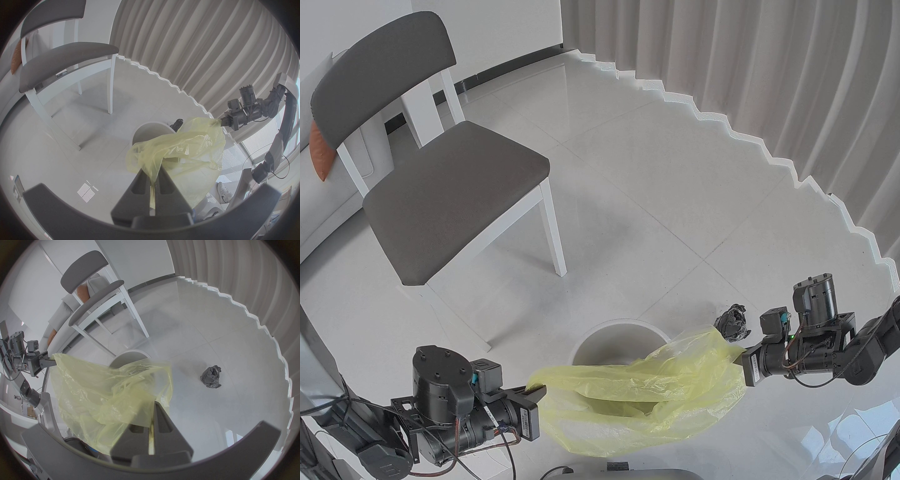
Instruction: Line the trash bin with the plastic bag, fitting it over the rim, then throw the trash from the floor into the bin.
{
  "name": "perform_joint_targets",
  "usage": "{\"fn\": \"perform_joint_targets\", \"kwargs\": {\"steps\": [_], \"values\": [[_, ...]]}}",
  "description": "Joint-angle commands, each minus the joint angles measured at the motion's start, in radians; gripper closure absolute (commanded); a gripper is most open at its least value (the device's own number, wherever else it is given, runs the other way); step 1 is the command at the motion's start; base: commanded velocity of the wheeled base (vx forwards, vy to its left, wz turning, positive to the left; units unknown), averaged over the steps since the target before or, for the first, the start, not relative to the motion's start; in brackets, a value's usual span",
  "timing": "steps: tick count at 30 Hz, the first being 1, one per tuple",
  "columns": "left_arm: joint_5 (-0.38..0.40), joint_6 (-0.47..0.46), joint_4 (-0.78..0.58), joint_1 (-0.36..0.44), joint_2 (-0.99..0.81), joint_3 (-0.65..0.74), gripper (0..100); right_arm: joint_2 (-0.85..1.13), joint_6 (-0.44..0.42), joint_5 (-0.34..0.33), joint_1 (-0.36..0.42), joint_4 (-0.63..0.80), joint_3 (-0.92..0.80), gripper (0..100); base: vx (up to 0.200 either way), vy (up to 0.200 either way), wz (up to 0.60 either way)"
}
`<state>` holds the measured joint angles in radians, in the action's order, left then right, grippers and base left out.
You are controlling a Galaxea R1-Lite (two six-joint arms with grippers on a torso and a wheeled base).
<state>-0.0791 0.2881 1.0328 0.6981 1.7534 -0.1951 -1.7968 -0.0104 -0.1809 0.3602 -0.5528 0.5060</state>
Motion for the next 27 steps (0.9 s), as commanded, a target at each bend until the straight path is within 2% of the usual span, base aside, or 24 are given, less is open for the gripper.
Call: {"fn": "perform_joint_targets", "kwargs": {"steps": [1,7,13,17,23,27], "values": [[-0.002,-0.001,0.016,-0.002,0.058,-0.012,100,-0.069,0.001,0.000,-0.003,-0.019,0.000,100,0.000,0.000,0.00],[-0.002,-0.001,0.058,-0.006,0.121,-0.021,100,-0.184,0.004,-0.002,-0.010,-0.115,0.022,100,0.000,0.000,0.00],[-0.002,0.002,0.093,-0.009,0.178,-0.021,100,-0.263,0.041,-0.005,-0.035,-0.130,0.072,100,0.000,0.000,0.00],[-0.002,0.016,0.155,-0.026,0.239,-0.014,100,-0.314,0.049,-0.054,-0.058,-0.125,0.125,100,0.000,0.000,0.00],[-0.002,0.039,0.236,-0.034,0.328,-0.017,100,-0.401,0.053,-0.066,-0.079,-0.131,0.217,100,0.000,0.000,0.00],[-0.002,0.037,0.300,-0.054,0.376,-0.018,100,-0.429,0.050,-0.104,-0.086,-0.131,0.253,100,0.000,0.000,0.00]]}}
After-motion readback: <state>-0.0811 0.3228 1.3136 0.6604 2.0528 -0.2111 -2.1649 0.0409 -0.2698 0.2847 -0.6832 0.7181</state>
